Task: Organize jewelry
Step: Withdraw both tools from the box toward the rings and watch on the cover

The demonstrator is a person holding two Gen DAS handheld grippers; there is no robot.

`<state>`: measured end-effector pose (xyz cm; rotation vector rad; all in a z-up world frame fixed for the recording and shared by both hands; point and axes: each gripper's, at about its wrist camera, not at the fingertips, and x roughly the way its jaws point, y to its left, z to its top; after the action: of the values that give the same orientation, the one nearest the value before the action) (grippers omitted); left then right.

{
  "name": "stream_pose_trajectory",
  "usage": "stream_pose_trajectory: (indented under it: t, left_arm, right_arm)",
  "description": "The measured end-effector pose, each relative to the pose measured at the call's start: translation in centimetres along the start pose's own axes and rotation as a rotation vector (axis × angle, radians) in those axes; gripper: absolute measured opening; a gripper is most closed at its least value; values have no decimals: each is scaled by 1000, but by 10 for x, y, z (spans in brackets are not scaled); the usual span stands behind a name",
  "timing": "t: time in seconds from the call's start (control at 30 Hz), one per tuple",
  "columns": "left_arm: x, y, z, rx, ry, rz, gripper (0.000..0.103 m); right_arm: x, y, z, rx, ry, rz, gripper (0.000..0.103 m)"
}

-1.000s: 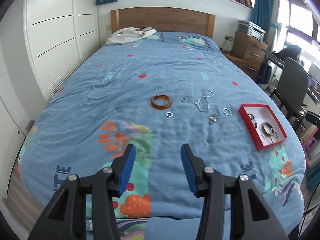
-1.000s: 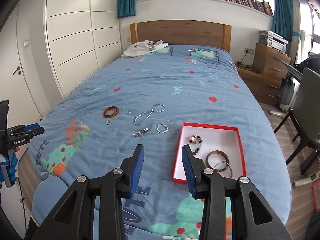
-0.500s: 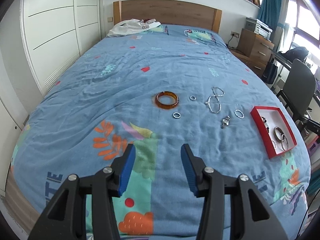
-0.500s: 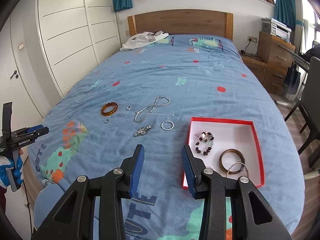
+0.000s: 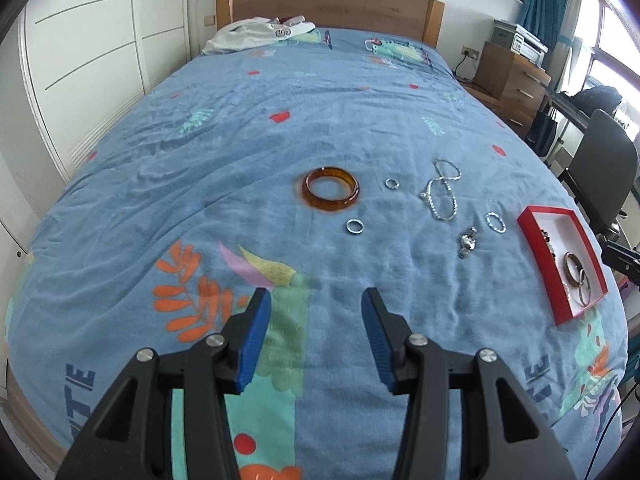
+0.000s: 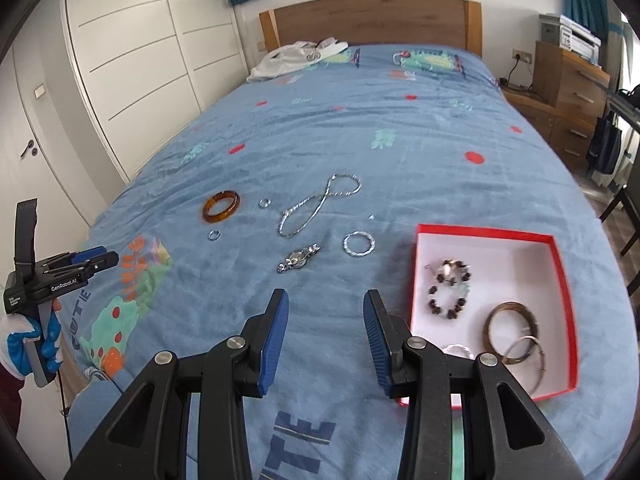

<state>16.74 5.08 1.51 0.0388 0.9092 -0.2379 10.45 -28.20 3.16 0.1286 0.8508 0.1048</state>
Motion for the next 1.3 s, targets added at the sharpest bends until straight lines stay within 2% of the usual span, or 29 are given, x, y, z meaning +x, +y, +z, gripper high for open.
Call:
stream_pose_trajectory:
  t: [0.37,0.83,1.3]
  left_arm:
    - [56,2,8,-3,63,-23,45]
    - [105,-18,29,29,79,-72,45]
    - [138,-30,44,55,80,-108,45]
  right_arm:
    - [58,0,6,22,65,28,39]
    - [107,-4,16,55,104,56,39]
    - [151,6,19,65,152,112,39]
